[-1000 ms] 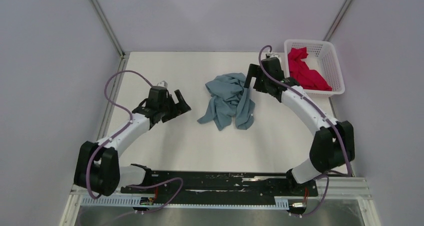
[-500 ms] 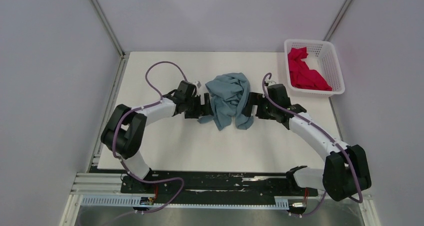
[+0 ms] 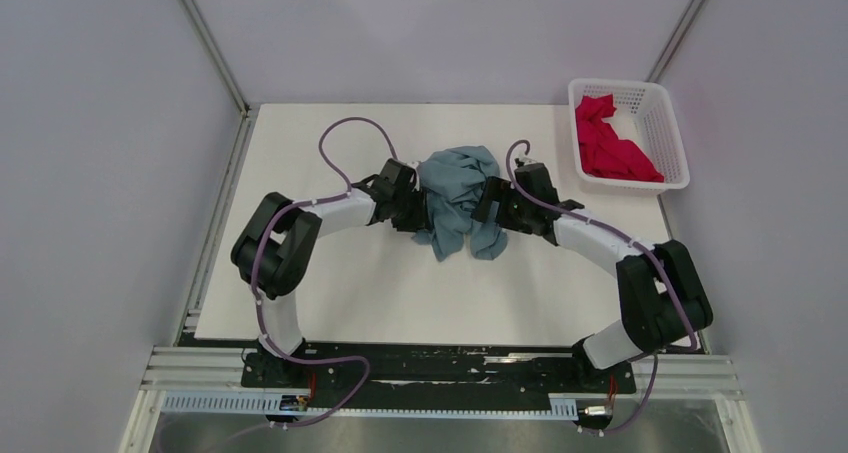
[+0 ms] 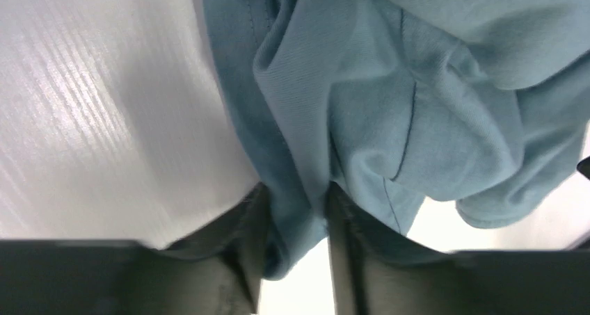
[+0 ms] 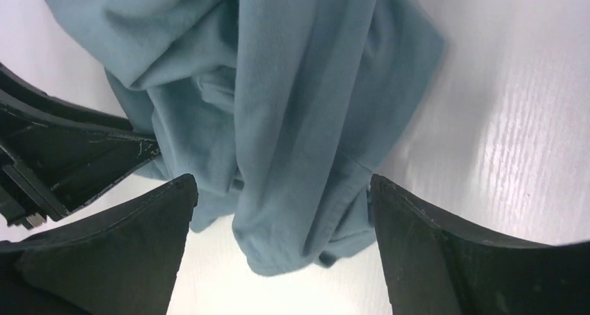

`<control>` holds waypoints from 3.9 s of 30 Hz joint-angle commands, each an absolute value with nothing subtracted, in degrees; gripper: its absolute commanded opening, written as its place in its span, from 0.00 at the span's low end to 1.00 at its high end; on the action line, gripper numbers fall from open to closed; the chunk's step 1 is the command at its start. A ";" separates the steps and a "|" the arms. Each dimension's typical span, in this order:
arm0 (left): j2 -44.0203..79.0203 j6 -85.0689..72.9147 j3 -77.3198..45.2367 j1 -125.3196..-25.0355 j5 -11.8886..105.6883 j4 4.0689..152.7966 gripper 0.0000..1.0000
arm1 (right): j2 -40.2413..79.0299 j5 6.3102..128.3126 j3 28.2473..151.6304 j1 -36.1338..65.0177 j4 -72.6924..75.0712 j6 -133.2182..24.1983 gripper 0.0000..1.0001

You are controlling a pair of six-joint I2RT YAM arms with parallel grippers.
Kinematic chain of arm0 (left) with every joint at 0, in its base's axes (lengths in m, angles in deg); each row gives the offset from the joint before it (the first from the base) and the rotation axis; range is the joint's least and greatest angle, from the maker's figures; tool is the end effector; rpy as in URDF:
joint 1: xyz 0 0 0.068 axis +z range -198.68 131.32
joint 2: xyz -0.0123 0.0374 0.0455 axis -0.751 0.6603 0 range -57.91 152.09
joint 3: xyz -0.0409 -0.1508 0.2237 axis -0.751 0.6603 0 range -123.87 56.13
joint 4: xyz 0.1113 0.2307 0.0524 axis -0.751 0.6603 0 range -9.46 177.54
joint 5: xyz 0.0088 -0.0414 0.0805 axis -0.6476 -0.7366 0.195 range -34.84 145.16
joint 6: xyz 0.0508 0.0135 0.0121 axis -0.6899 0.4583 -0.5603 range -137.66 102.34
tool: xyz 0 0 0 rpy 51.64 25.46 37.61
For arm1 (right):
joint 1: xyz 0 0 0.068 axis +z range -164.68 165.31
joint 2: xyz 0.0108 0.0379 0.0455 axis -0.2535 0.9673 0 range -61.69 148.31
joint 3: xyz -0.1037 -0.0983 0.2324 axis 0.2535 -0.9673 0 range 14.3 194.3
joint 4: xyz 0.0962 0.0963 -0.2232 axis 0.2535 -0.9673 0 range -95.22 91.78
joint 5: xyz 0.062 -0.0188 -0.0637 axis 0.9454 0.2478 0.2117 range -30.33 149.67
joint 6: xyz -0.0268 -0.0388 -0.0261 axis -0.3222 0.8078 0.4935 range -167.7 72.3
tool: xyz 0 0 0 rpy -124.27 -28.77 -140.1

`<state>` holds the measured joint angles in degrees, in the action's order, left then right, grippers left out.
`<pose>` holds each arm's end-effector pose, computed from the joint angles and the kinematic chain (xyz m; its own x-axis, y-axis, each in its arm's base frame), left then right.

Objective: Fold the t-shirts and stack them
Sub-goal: Flatten out the tshirt

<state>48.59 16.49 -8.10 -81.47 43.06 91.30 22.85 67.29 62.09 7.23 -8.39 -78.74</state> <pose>0.3171 -0.2133 0.1593 -0.9126 -0.0649 -0.4038 0.1490 0.8666 -0.4762 0.2781 0.1169 0.1979 -0.8148 0.2233 -0.5351 -0.0394 0.8994 0.4353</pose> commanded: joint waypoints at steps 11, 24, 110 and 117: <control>42.16 17.51 -4.99 -83.66 61.49 96.11 0.00 | 28.73 56.45 67.73 9.06 -6.54 -79.88 0.13; 12.62 17.24 3.52 -80.38 80.42 99.71 0.00 | 8.57 48.13 68.68 6.96 -15.99 -69.43 0.00; 56.33 15.34 -31.60 -68.50 40.58 110.70 1.00 | 24.64 63.41 64.22 2.89 -26.41 -80.64 1.00; 51.58 18.48 -17.16 -67.17 42.89 107.12 1.00 | 41.32 62.99 76.63 2.77 -24.58 -77.75 1.00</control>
